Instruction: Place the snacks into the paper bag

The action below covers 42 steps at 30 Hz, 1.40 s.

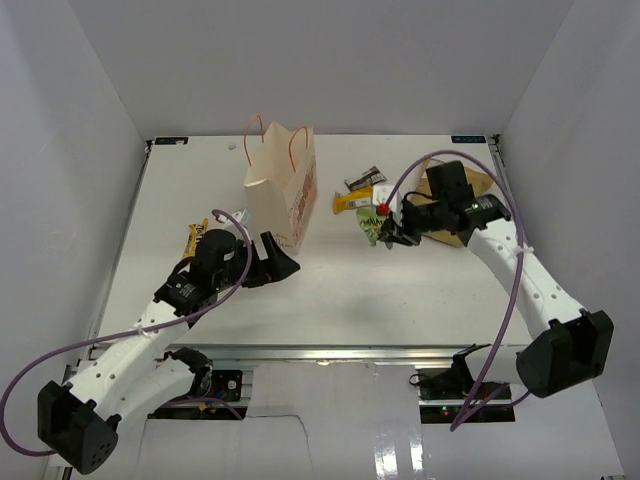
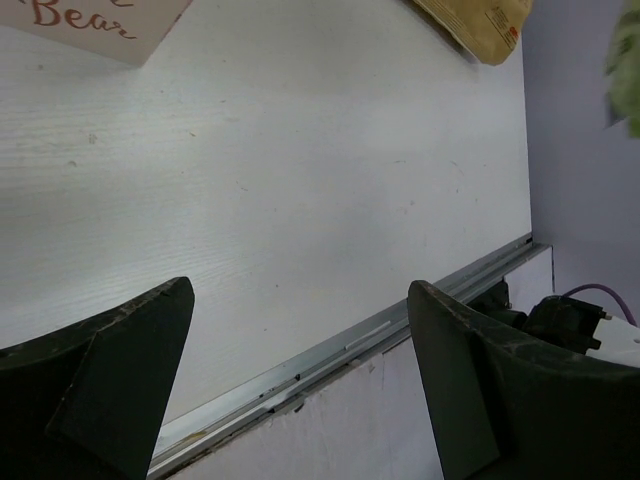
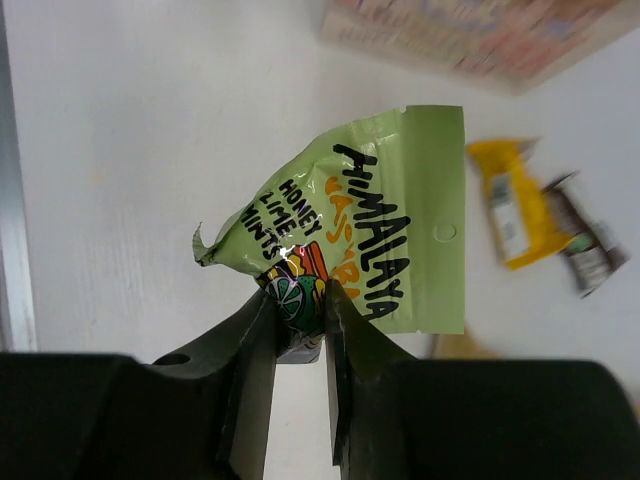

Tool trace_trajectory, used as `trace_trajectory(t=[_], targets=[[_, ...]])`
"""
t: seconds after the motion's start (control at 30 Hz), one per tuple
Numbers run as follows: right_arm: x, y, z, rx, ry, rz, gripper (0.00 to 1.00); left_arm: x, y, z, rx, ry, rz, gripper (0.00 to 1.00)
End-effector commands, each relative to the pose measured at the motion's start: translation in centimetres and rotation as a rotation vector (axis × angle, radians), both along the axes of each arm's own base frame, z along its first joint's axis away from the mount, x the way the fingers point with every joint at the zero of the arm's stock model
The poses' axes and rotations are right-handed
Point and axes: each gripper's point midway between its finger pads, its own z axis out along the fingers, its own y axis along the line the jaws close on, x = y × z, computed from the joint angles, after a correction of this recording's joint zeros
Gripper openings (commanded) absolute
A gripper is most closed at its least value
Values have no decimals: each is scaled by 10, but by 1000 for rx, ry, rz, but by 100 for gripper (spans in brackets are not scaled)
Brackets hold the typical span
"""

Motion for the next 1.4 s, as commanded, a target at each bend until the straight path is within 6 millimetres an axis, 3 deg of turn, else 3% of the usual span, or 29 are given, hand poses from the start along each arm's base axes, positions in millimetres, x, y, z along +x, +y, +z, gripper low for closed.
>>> trace_trajectory(t=[0.0,0.07,0.1,0.13,0.17,0.27,0.3,0.33,0.37,0.4,0.5,0.63,0.73,0.93,1.13,1.23,1.37], targets=[[10,43,82,178,-3,69,13,5,17,12,35,-38,92,98],[16,74,106,232,30,76,13,5,23,15,46,-50,120,98],[23,86,137,269,-29,68,12,5,30,12,68,-46,146,98],[18,104,148,300,3,58,11,4,33,15,68,-51,159,98],[35,119,170,345,-31,-2,9,2,36,13,80,-38,170,98],[56,155,193,410,-76,-22,8,2,45,20,87,-56,209,98],[64,160,225,458,-136,-51,8,0,48,19,95,-52,220,98],[63,171,236,490,-127,-53,8,-1,50,20,96,-54,226,98],[76,185,233,494,-126,-74,8,-3,52,21,88,-54,237,98],[71,194,263,549,-169,-60,8,-4,53,22,85,-56,241,98],[78,218,278,607,-212,-80,8,-9,56,22,70,-50,250,98],[86,241,282,675,-255,-138,8,-12,58,21,69,-43,260,98],[124,247,258,657,-263,-288,8,-13,61,23,80,-44,265,98],[146,247,227,590,-313,-344,10,-15,65,23,88,-46,273,98],[157,249,194,516,-323,-353,24,-13,64,22,105,-45,267,98],[158,247,191,502,-329,-359,36,-12,64,22,110,-47,264,98],[160,243,191,499,-336,-363,43,-12,65,24,108,-54,270,98]])
